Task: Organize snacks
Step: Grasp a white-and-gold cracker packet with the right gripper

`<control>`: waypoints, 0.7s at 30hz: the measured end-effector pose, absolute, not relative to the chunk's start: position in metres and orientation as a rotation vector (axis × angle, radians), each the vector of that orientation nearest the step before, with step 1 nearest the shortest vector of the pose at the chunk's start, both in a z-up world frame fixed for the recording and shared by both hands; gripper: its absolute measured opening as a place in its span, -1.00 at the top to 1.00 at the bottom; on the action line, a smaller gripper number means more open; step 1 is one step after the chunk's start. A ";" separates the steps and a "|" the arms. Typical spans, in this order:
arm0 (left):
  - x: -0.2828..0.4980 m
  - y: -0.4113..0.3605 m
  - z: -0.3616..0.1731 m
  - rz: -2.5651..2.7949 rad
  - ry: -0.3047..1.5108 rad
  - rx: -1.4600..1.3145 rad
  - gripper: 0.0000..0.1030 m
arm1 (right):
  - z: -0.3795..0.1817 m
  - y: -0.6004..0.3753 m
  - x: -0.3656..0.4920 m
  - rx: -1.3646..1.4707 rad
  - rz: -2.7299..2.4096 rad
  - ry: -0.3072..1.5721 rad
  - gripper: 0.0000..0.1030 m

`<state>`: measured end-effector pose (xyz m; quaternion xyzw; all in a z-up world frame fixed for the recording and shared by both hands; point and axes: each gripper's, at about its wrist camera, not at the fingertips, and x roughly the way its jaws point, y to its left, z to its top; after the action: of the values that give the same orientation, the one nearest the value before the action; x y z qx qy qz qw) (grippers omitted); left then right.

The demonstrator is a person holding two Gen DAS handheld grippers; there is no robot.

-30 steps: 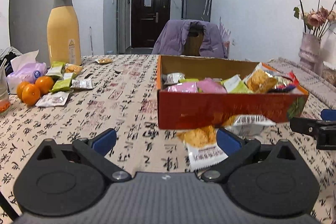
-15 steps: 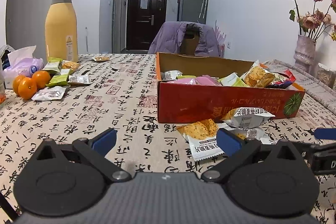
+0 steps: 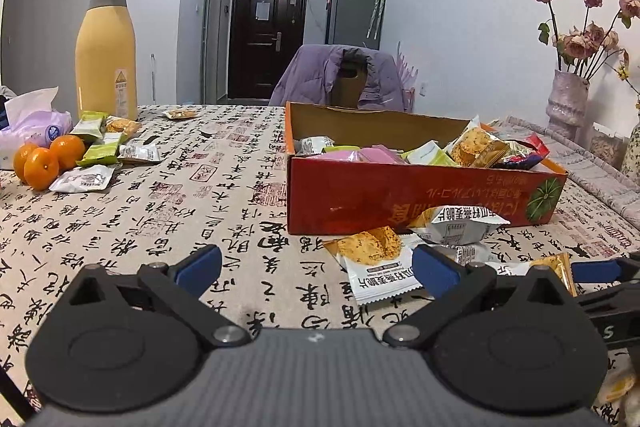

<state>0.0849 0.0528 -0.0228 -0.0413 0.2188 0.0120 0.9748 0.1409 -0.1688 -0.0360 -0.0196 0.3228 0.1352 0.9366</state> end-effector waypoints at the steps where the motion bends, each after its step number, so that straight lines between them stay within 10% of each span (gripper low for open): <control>1: 0.085 0.053 -0.023 0.024 0.441 -0.084 -1.00 | -0.036 -0.168 0.141 -0.033 0.286 0.662 -0.83; 11: 0.084 0.051 -0.023 0.018 0.443 -0.083 -1.00 | -0.036 -0.161 0.134 -0.062 0.343 0.651 -0.20; 16: 0.085 0.051 -0.023 0.019 0.445 -0.080 -1.00 | -0.034 -0.162 0.130 -0.058 0.387 0.638 0.59; 21: 0.085 0.051 -0.024 0.021 0.449 -0.078 -1.00 | -0.029 -0.172 0.126 -0.020 0.391 0.598 0.75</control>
<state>0.0850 0.0505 -0.0238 -0.0385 0.2224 0.0102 0.9741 0.1258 -0.1720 -0.0289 -0.0100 0.2929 0.1912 0.9368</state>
